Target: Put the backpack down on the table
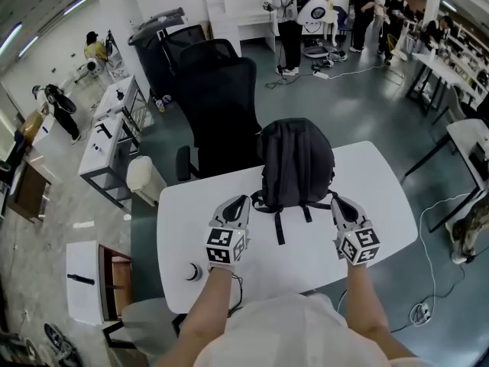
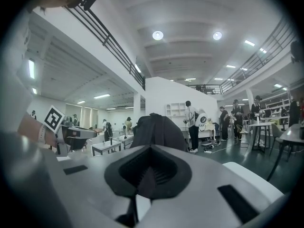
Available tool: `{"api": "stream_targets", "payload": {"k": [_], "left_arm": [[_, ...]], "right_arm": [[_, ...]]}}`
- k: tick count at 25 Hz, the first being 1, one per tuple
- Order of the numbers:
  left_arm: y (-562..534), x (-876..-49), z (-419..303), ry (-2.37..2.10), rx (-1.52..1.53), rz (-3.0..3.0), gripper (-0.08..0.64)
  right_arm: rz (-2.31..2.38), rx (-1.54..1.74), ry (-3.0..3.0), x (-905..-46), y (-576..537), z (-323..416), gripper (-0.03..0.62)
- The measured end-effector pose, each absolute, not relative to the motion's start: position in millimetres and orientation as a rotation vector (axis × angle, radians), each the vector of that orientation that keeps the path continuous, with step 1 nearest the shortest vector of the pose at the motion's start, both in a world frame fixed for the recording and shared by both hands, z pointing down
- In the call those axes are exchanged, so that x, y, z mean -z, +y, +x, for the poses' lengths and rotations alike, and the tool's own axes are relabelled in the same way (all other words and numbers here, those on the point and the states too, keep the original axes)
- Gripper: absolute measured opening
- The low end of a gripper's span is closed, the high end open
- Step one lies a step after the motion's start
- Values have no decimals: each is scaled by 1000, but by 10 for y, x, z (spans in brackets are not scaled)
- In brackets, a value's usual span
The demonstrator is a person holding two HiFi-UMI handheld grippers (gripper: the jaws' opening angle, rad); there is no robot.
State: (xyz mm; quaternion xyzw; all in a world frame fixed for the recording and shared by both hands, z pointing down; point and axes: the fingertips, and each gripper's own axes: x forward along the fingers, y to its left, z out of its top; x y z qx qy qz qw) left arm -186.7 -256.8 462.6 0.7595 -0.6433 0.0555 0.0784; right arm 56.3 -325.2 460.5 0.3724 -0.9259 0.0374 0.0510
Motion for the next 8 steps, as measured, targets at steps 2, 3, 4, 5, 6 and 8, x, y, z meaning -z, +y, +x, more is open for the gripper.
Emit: {"api": "stream_targets", "payload": {"k": [2,3,4,5,6,8], "left_arm": [[-2563,-4624,-1864,-1931,-168,2270,27],[-2564,-4622,-1862,-1933,-169,2269,25],[-2564,-4619,-1859,-1933,-170,2268,25],[-2563,-4615,-1856,-1933,-173,2268,24],[-2561,-4610,-1854,-1933,-177,2268,24],[-2555,-4599,-1851,-1934,-184,2269,25]], "right_arm": [[1133,-111,-2820,-4594,-3246,579,17],[1133,-109,-2821,-4586,-3246,585,17],[1133,-108,-2822,-4578,-3245,590,17],[1132,-107,-2821,-4571,-3243,593,17],[1131,-105,-2821,-4564,-3240,594,17],[1128,-103,-2819,-4551,-3233,594,17]]}}
